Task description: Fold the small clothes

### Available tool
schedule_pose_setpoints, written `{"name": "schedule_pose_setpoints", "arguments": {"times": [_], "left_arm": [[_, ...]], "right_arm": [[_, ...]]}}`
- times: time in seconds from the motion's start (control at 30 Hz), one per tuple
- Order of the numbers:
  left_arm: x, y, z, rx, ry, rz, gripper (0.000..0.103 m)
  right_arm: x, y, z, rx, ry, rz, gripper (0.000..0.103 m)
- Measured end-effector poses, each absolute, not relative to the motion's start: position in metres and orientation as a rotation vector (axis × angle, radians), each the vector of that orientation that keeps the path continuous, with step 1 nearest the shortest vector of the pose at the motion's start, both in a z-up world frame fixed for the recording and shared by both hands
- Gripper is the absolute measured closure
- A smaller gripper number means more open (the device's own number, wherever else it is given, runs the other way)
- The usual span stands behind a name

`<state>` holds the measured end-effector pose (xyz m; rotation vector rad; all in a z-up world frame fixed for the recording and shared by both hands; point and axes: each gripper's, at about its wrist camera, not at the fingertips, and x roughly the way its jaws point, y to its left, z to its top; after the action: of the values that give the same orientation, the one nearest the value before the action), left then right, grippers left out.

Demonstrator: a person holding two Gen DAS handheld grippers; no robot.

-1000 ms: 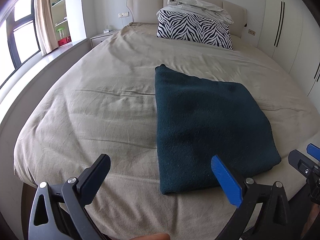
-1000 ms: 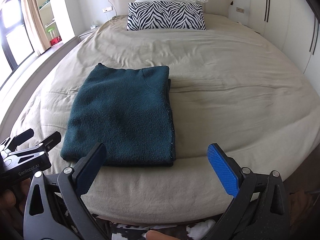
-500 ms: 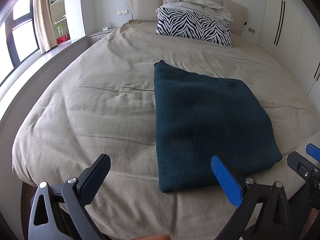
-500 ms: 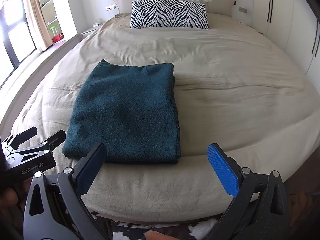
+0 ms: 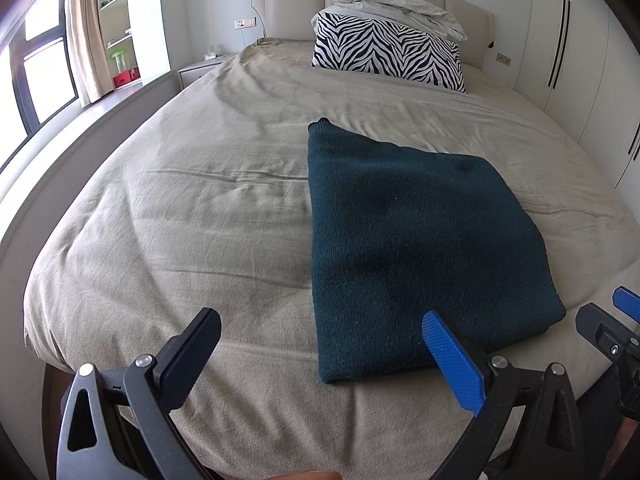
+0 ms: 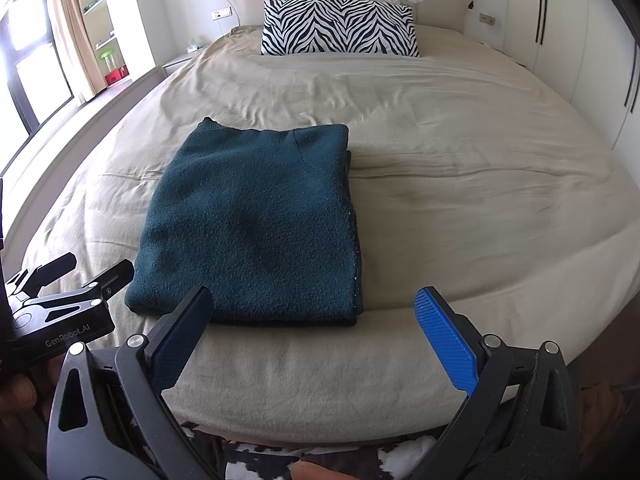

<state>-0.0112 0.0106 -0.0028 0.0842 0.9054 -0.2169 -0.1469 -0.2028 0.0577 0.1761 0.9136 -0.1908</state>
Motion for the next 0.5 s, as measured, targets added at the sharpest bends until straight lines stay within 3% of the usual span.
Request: {"name": "schedule_pose_setpoints", "arguments": {"times": [0.5], "left_arm": [[-0.0107,0.0108,-0.0046,0.085,0.908,-0.220,0.000]], "right_arm": [[-0.1481,-0.2008,0.0562,0.175,0.915,-0.189,0.000]]}}
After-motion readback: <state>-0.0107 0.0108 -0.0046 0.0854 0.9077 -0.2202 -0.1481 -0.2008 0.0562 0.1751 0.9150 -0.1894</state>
